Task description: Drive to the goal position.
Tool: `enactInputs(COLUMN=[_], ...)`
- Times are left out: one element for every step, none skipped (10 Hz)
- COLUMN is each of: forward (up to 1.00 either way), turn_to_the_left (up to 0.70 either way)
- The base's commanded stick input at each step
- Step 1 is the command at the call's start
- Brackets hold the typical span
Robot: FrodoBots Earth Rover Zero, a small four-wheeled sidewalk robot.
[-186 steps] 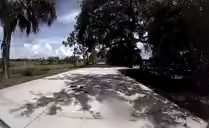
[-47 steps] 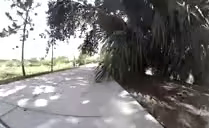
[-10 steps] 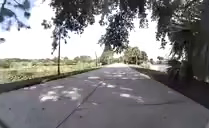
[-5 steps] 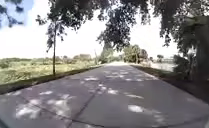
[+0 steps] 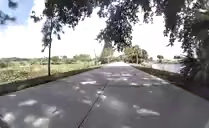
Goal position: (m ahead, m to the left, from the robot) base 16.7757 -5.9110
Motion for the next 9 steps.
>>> enactInputs(forward=[0.85, 0.85, 0.85, 0.85, 0.85, 0.85, 0.85, 0.85, 0.85], turn_to_the_left=[-0.34, -0.34, -0.24, 0.00, 0.00, 0.00, 0.00, 0.00, -0.01])
